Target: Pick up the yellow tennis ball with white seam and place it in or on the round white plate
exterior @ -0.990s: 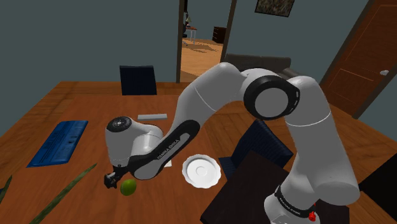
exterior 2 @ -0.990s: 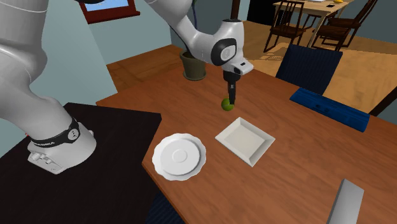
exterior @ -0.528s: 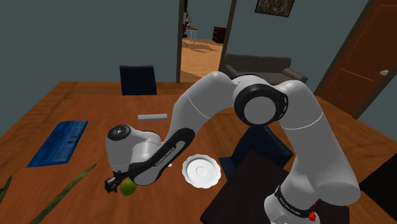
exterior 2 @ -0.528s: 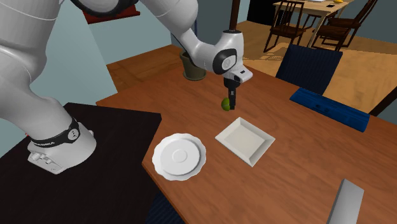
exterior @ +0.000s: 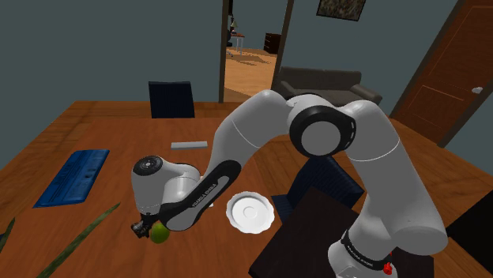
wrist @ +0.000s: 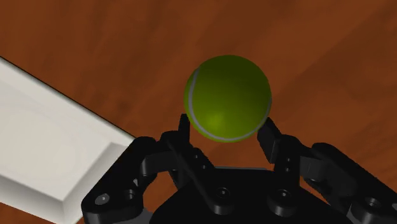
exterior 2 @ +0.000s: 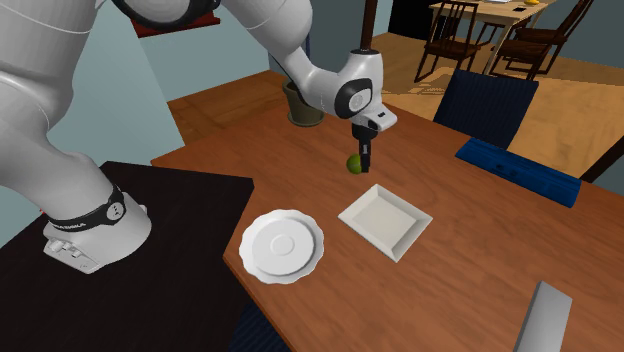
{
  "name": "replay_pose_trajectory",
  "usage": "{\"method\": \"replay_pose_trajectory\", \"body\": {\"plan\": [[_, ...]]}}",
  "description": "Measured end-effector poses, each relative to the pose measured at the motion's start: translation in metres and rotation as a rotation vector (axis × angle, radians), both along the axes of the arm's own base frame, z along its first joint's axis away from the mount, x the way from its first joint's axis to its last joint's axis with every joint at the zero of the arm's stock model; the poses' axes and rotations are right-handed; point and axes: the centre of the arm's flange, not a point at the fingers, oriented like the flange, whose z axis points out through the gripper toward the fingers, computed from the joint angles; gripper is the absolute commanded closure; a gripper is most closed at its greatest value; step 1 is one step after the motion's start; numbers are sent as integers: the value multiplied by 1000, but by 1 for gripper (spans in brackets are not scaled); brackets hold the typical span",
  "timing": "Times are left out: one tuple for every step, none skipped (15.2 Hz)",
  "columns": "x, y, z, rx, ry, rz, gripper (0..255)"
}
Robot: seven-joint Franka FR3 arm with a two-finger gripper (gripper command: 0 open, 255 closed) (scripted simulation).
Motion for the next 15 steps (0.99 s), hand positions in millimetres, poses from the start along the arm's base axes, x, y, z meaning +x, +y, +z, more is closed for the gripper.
{"method": "replay_pose_trajectory", "body": {"plan": [[0, 0, 0, 0, 0, 0, 255], [0, 0, 0, 0, 0, 0, 255], [0, 0, 0, 0, 0, 0, 255], [0, 0, 0, 0, 0, 0, 255], [0, 0, 0, 0, 0, 0, 255], [0, 0, 0, 0, 0, 0, 255], [0, 0, 0, 0, 0, 0, 255], [0, 0, 0, 0, 0, 0, 255], [0, 0, 0, 0, 0, 0, 0], [0, 0, 0, 0, 0, 0, 0], [-4, 2, 2, -10, 17, -7, 0], [-7, 7, 5, -28, 45, -19, 0], [-11, 11, 10, -49, 79, -32, 0], [-16, 18, 14, -73, 116, -47, 0], [-20, 23, 23, -97, 155, -62, 0]]}}
